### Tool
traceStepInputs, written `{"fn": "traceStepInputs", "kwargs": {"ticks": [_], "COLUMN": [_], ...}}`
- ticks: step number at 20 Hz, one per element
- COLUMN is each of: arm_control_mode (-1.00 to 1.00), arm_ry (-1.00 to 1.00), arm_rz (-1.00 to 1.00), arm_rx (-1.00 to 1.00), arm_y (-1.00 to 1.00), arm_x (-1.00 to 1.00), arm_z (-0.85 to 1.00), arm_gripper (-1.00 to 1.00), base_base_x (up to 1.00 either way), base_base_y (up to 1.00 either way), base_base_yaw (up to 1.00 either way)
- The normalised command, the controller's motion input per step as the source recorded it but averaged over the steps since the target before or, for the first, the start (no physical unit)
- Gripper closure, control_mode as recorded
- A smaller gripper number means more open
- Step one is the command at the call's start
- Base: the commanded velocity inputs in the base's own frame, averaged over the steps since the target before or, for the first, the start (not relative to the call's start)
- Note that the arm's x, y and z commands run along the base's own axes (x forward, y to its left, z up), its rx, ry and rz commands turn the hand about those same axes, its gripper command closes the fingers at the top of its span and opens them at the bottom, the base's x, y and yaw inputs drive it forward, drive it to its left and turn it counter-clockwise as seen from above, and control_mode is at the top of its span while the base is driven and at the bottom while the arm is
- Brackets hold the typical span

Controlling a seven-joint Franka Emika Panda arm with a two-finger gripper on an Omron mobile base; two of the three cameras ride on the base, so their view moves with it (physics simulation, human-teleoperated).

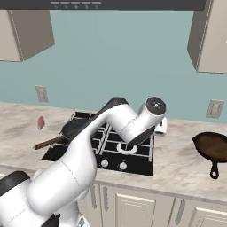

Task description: Place both pans onto different burners. Then place the onion and the steak on different pans.

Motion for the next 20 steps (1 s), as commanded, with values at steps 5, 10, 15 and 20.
{"fn": "traceStepInputs", "kwargs": {"ticks": [5,10,15,20], "arm_control_mode": [-1.0,-1.0,-1.0,-1.0], "arm_ry": [0.0,0.0,0.0,0.0], "arm_rz": [0.0,0.0,0.0,0.0], "arm_rx": [0.0,0.0,0.0,0.0], "arm_y": [-0.29,-0.3,-0.27,-0.29], "arm_x": [0.0,0.0,0.0,0.0], "arm_z": [0.0,0.0,0.0,-0.01], "arm_gripper": [-1.0,-1.0,-1.0,-1.0], "base_base_x": [0.0,0.0,0.0,0.0], "base_base_y": [0.0,0.0,0.0,0.0], "base_base_yaw": [0.0,0.0,0.0,0.0]}}
